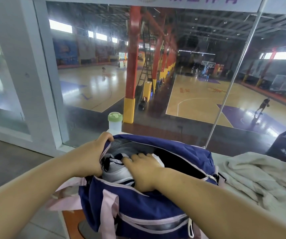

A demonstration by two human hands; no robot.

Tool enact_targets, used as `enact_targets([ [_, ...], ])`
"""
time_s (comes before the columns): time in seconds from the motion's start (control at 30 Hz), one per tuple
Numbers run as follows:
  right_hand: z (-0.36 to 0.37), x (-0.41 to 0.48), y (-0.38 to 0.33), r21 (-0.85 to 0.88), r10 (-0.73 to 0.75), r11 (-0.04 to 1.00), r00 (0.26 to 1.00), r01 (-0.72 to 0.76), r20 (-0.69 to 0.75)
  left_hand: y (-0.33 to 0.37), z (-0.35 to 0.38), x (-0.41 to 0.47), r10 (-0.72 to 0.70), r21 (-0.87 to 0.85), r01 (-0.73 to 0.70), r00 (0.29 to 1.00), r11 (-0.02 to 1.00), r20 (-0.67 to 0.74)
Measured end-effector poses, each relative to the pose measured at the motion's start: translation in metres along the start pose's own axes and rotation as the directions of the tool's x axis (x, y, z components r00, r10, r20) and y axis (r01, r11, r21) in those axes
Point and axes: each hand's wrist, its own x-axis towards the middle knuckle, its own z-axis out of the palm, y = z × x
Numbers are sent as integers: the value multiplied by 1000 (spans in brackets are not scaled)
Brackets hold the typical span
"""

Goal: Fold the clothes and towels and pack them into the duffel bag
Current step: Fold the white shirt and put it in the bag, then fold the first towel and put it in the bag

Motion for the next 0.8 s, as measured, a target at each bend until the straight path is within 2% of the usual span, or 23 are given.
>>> enact_targets([
  [0.17,-5,-12,15,127,-38,991,999,36,17,0,9,-7,22,18,-20,995,1000,-98],
  [0.27,-19,-34,25,206,-53,977,998,56,-16,1,13,-16,25,139,-7,992,990,-125],
  [0.33,-29,-54,34,249,-25,968,999,33,-34,8,15,-22,53,260,0,979,966,-194],
  [0.43,-37,-89,51,268,59,963,996,-40,-62,32,19,-30,154,276,-72,944,959,-291],
  [0.63,-38,-170,92,245,181,957,980,-157,-79,106,40,-25,256,231,-201,937,952,-239],
  [0.8,-26,-245,136,194,357,915,934,-354,21,176,71,-5,401,228,-358,898,906,-181],
])
